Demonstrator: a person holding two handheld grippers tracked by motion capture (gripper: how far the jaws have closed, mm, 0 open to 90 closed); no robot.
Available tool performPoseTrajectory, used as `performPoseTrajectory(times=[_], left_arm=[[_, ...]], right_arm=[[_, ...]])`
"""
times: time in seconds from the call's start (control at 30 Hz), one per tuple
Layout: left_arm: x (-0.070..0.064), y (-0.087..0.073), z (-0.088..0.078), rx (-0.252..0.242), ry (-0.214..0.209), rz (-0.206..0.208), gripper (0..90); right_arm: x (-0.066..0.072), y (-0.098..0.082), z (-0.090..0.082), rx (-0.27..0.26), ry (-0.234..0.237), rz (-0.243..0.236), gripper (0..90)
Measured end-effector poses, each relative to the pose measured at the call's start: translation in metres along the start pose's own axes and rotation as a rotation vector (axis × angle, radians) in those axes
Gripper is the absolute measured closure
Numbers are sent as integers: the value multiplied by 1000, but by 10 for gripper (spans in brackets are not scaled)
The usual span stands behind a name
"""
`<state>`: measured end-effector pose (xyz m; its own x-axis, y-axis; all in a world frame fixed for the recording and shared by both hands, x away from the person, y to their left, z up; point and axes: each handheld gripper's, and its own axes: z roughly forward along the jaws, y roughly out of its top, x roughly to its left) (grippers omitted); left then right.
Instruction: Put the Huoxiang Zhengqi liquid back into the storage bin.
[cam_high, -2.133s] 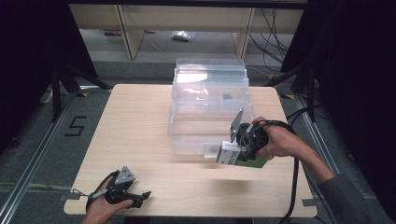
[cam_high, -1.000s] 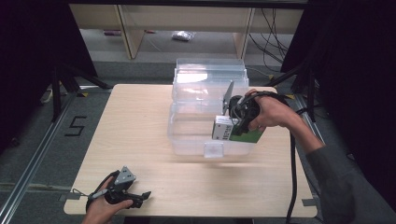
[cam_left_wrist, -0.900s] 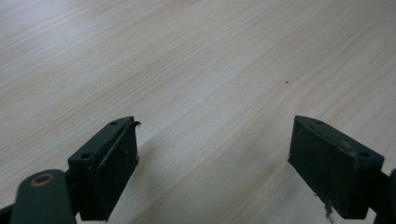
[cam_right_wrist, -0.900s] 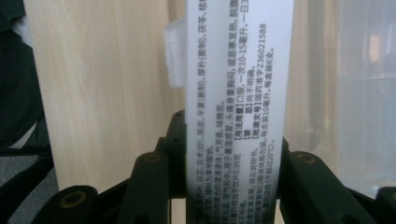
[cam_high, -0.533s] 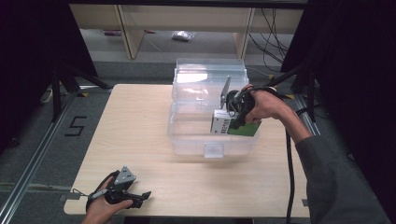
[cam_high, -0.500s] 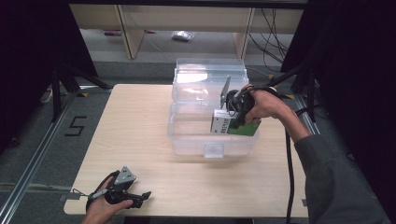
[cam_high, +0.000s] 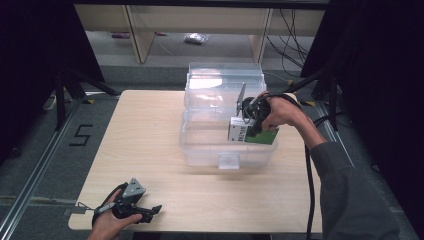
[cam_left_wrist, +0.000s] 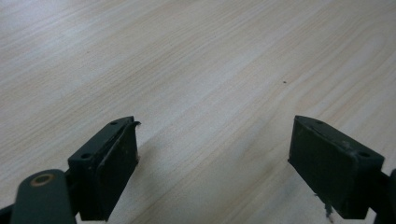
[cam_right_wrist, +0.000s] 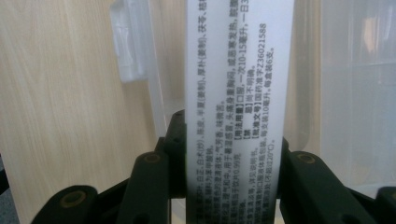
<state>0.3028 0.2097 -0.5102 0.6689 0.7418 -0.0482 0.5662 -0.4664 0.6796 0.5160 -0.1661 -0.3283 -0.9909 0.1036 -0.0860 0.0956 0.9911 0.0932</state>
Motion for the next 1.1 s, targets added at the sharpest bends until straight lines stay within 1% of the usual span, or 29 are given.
performPoseTrajectory(times=[0.03, 0.07, 0.1, 0.13, 0.17, 0.2, 0.37, 0.4, 0.43, 0.47, 0.5, 0.53, 0.57, 0.63, 0.67, 0.7, 0.73, 0.77, 0.8, 0.83, 0.87, 0.9, 0.93, 0.97, 1.0, 1.03, 1.07, 1.1], left_arm=[[0, 0, 0, 1, 1, 3, 151], [0, 0, 0, -1, 1, 2, 151], [0, 0, -1, -1, 0, 4, 151], [1, 0, -1, -2, 0, 4, 151], [0, 0, -1, -2, 1, 1, 151], [0, 0, 0, -2, 0, 1, 151], [0, 0, 0, -2, 0, -3, 151], [1, 0, -1, 13, -6, 15, 151], [1, 0, -1, 4, -2, 6, 151], [1, 0, -1, -2, 3, -1, 151], [1, 0, -1, -1, 3, 1, 151], [1, 0, -1, -2, 2, -1, 151], [1, 0, -1, -2, 3, -2, 151], [1, 0, -1, 8, -4, 11, 151], [1, 0, -1, 1, 1, 2, 151], [1, 0, -1, -1, 2, 1, 151], [1, 0, -1, -2, 2, 0, 151], [1, 0, -1, -2, 3, -1, 151], [1, 0, -1, -2, 4, -1, 151], [1, 0, -1, -2, 3, -1, 151], [2, 0, -2, 7, -3, 8, 151], [2, 0, -2, 9, -3, 12, 151], [1, 0, -1, -2, 2, -1, 151], [1, 0, -1, -2, 3, -1, 151], [1, 0, -1, -2, 2, 0, 151], [1, 0, -1, -2, 2, -1, 151], [1, 0, -1, 6, -4, 7, 151], [2, 0, -2, 11, -4, 12, 151]], right_arm=[[-1, 0, 1, 2, -1, -3, 649], [-4, 0, 4, -8, -3, -27, 650], [-3, 1, 4, 1, -3, -12, 649], [-4, 1, 6, 5, -2, -15, 649], [-4, 1, 8, 7, 6, -5, 649], [-5, 0, 10, 5, 0, -10, 649], [-7, -2, 21, 2, 21, -5, 649], [-8, -3, 24, 9, 28, -4, 649], [-9, -3, 25, 12, 18, -17, 649], [-9, -5, 27, 15, 25, 4, 649], [-8, -5, 27, 36, 29, 30, 649], [-9, -5, 28, 33, 30, 32, 649], [-9, -6, 30, 35, 32, 32, 649], [-8, -7, 33, 35, 36, 32, 649], [-9, -7, 36, 14, 35, 10, 649], [-10, -7, 38, 17, 36, 5, 648], [-11, -8, 40, 17, 36, -11, 648], [-10, -8, 41, 25, 35, -1, 648], [-11, -8, 43, 23, 41, -11, 648], [-10, -9, 44, 36, 37, 8, 648], [-10, -9, 45, 38, 39, 18, 648], [-11, -10, 47, 33, 37, 5, 648], [-11, -10, 49, 33, 43, 10, 648], [-11, -10, 51, 37, 50, 14, 648], [-12, -11, 53, 36, 48, 3, 648], [-12, -12, 55, 40, 43, 5, 647], [-11, -12, 56, 48, 50, 18, 647], [-11, -12, 57, 42, 45, 18, 647]])
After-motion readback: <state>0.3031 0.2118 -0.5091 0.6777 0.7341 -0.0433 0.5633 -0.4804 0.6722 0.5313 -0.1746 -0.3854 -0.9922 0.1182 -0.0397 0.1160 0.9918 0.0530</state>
